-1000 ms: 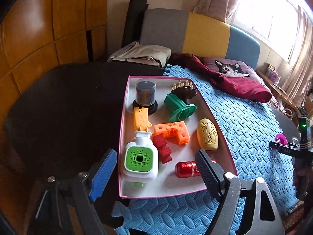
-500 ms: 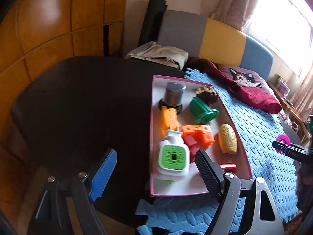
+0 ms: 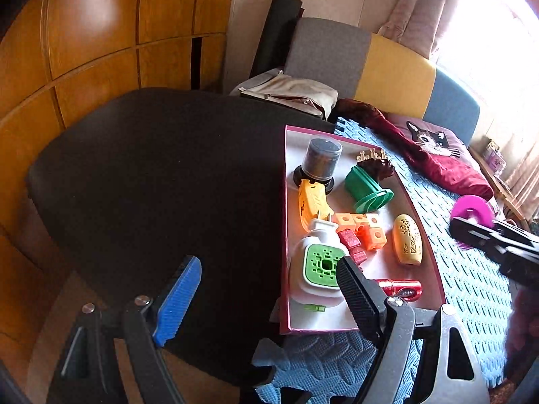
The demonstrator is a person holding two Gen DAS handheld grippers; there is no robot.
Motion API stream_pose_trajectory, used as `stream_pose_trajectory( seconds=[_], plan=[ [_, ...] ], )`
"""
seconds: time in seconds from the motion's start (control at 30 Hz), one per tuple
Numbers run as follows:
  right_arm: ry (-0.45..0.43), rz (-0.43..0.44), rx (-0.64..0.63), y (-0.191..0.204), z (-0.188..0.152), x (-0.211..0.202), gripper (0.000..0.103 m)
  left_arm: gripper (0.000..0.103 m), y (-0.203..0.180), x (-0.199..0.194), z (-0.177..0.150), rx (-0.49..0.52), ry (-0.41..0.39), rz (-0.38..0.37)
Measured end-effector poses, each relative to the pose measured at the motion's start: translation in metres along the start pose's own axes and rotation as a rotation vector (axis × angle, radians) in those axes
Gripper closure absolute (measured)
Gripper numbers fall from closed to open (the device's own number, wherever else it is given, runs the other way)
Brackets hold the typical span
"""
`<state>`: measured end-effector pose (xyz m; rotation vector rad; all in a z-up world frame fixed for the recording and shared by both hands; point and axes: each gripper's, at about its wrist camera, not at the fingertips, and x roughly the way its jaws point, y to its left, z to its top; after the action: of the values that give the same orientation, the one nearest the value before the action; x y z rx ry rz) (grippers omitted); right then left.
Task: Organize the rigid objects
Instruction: 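Carry the magenta cup into the tray and open the right gripper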
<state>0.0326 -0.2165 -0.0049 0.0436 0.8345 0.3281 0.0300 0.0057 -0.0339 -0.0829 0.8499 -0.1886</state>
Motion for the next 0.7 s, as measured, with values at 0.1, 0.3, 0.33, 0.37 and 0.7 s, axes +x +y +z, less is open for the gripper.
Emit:
stream_pose_trajectory(
  seconds=[0.1, 0.3, 0.33, 0.37, 0.7],
  plan=[
    [0.026, 0.026, -0.014, 0.014, 0.001, 0.02, 0.056, 0.02, 0.005, -0.001, -0.001, -0.006, -0.003, 0.005],
    [0.116, 0.01, -0.031, 0.02, -0.014, 0.069, 0.056, 0.02, 0.012, 0.004, -0.004, -0.023, 0.013, 0.011],
    [0.128, 0.007, -0.022, 0.018, -0.017, 0.074, 0.055, 0.02, 0.013, 0.004, -0.005, -0.023, 0.017, 0.011],
    [0.133, 0.006, -0.008, 0.016, -0.02, 0.076, 0.055, 0.02, 0.013, 0.005, -0.005, -0.022, 0.018, 0.013],
    [0.133, 0.016, 0.03, 0.009, -0.03, 0.074, 0.052, 0.02, 0.011, 0.009, -0.007, -0.02, 0.019, 0.04]
  ],
)
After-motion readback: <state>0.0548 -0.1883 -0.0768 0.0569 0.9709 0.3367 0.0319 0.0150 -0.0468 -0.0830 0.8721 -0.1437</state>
